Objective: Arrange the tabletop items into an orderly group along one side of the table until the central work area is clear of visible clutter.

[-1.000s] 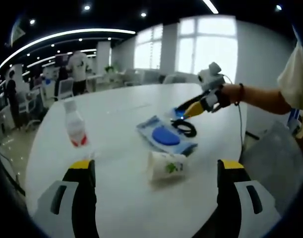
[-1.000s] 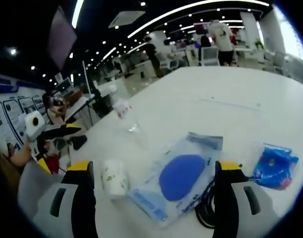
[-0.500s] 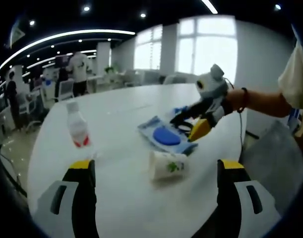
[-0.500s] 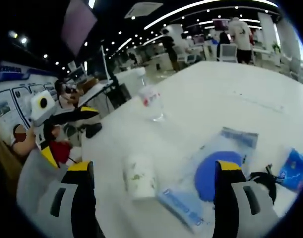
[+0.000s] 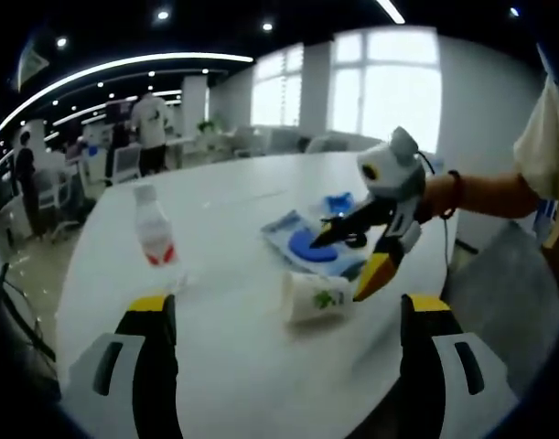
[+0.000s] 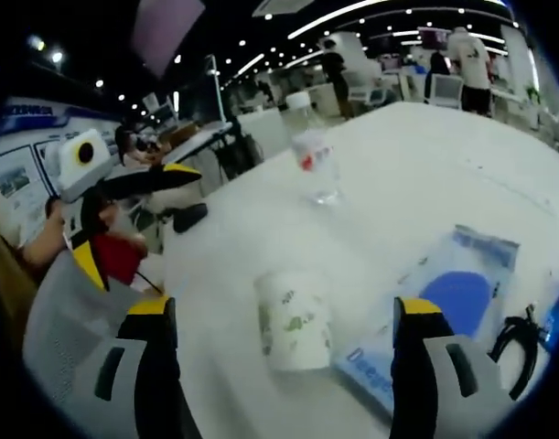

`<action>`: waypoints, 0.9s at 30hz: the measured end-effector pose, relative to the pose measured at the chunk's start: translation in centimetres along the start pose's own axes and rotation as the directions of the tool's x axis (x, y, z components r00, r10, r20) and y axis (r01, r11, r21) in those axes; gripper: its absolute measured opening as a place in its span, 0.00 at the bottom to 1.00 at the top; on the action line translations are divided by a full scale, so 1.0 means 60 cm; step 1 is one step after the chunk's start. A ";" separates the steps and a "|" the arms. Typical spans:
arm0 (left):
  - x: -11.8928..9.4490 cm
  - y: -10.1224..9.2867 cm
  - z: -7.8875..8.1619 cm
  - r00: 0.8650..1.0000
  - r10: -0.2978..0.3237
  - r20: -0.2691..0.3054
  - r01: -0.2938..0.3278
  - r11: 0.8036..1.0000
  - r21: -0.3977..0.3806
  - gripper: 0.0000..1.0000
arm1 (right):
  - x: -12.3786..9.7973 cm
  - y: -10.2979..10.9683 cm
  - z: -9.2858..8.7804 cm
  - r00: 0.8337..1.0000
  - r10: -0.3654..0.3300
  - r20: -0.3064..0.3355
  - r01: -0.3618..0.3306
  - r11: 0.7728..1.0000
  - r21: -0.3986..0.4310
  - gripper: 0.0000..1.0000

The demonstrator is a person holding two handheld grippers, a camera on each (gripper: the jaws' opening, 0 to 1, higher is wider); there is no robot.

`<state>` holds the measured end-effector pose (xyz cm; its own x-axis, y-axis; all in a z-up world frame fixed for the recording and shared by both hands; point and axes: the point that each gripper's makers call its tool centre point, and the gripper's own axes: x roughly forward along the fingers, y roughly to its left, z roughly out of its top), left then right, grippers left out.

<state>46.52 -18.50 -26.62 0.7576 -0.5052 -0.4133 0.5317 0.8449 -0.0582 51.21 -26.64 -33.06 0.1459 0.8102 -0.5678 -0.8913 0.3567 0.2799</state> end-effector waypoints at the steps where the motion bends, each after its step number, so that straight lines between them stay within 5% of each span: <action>1: 0.000 0.000 0.000 1.000 0.000 0.000 0.000 1.000 0.000 1.00 | 0.002 0.001 -0.001 1.000 0.002 -0.002 -0.002 1.000 0.001 0.95; 11: -0.002 -0.010 0.005 1.000 -0.007 0.007 0.007 1.000 -0.002 1.00 | 0.020 -0.004 -0.032 0.999 -0.011 -0.047 0.010 1.000 -0.019 0.84; 27: 0.003 -0.020 0.006 1.000 -0.017 0.002 0.017 1.000 -0.012 1.00 | 0.031 -0.009 -0.058 0.993 -0.040 -0.111 0.031 0.996 -0.082 0.50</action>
<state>46.13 -19.66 -26.30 0.7490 -0.5200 -0.4107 0.5399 0.8382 -0.0766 50.45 -26.93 -36.94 0.1329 0.7383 -0.6613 -0.9186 0.3423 0.1975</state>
